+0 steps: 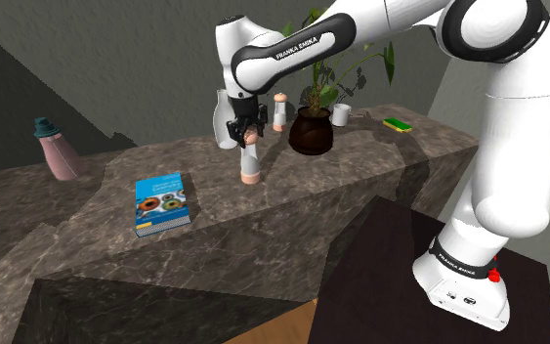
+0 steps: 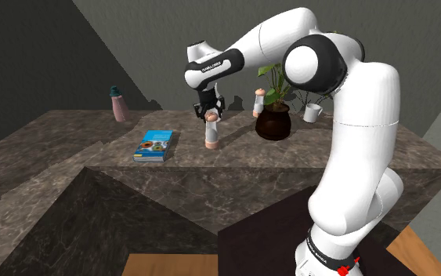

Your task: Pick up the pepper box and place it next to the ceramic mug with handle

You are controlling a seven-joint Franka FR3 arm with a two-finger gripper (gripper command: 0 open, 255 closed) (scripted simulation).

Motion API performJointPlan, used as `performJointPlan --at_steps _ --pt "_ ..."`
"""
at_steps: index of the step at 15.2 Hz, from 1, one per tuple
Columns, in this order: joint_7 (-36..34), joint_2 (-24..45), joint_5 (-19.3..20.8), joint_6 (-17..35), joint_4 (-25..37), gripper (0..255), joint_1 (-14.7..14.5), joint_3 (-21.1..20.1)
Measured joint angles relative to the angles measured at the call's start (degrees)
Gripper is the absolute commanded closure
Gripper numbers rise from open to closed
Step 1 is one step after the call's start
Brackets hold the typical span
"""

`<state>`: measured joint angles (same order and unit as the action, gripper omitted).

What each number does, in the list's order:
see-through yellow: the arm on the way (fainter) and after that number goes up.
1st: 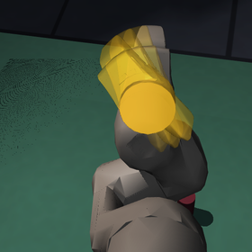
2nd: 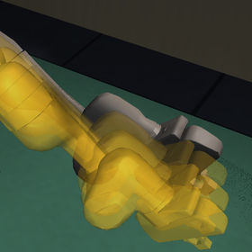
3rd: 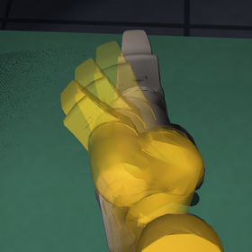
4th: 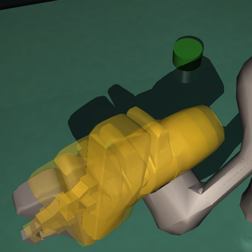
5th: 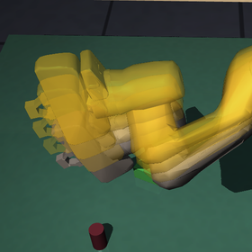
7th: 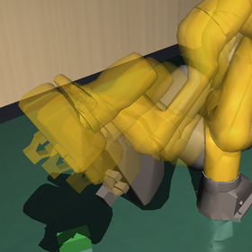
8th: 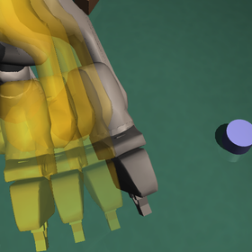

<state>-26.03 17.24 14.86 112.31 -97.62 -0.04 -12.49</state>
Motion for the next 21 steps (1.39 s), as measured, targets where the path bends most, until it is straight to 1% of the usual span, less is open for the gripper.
performJointPlan --at_steps 6,21 --pt "1.0 -1.5 -0.7 -4.1 2.7 255 0.1 -0.2" --pt "3.0 -2.1 -1.4 -15.1 13.4 255 -0.5 -0.5"
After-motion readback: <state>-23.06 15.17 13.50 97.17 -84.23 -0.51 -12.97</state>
